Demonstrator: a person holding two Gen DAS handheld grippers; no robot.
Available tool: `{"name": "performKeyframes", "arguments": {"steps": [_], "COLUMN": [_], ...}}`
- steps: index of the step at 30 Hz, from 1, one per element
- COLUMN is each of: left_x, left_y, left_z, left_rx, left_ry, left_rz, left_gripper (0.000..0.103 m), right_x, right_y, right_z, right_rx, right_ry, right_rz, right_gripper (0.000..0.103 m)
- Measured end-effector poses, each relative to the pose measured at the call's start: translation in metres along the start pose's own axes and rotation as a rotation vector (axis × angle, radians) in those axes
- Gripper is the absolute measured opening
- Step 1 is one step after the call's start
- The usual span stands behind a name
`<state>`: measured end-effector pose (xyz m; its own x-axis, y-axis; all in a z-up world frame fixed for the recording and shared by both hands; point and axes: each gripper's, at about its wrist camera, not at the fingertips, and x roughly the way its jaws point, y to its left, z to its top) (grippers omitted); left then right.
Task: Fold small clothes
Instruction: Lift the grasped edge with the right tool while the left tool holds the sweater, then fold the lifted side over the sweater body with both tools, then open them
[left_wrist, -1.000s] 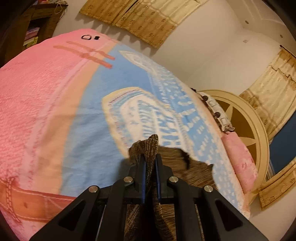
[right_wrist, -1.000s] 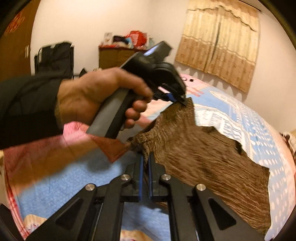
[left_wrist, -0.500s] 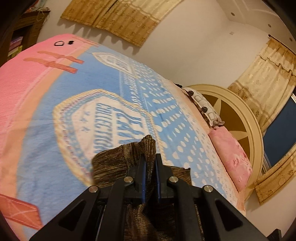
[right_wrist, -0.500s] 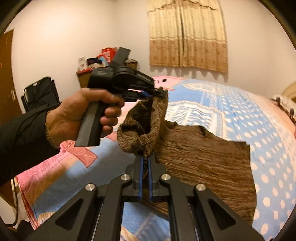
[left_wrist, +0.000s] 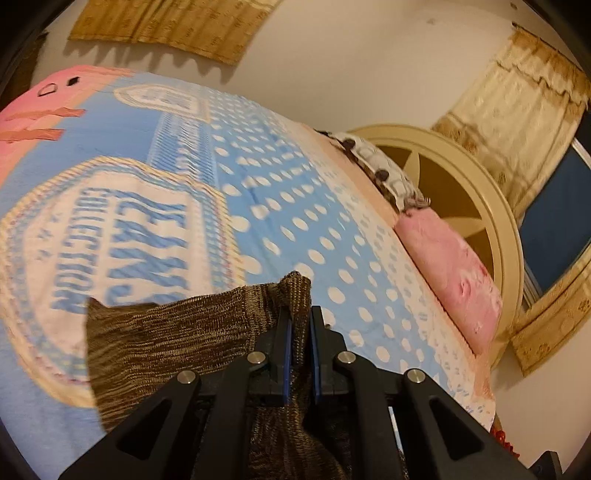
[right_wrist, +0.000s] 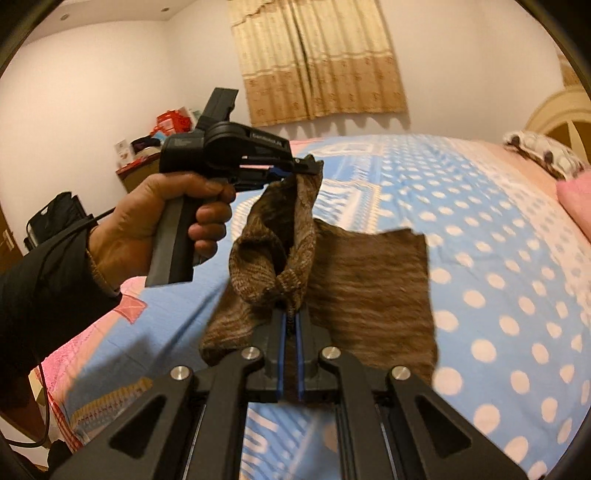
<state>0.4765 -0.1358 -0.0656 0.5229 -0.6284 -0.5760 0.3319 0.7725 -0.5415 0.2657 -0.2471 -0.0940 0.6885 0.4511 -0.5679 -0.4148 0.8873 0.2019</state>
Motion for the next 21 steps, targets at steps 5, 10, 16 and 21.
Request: {"name": "performKeyframes", "arguments": {"steps": [5,10,16,21], "left_x": [0.040,0.072,0.079,0.057], "left_y": [-0.015,-0.030,-0.056,-0.082], "left_z": [-0.013,-0.032,-0.040,-0.042], "left_rx": [0.035,0.105,0.234,0.364], "left_ry": [0.063,0.112,0.124,0.098], "left_rz": [0.009,0.047,0.092,0.116], "left_gripper": [0.008,0.008,0.009,0.014], "right_x": [-0.007,-0.007,-0.004,-0.007], "right_y": [-0.033,-0.058,-0.083,-0.095], "right_z": [-0.014,-0.034,-0.054,-0.064], "right_rx": [0.098,0.182,0.268,0.314], "right_ry": [0.023,0.065,0.105,0.115], "right_rz": [-0.014,-0.018,-0.032,-0.038], "right_gripper": [0.006,0.006,0.006,0.009]}}
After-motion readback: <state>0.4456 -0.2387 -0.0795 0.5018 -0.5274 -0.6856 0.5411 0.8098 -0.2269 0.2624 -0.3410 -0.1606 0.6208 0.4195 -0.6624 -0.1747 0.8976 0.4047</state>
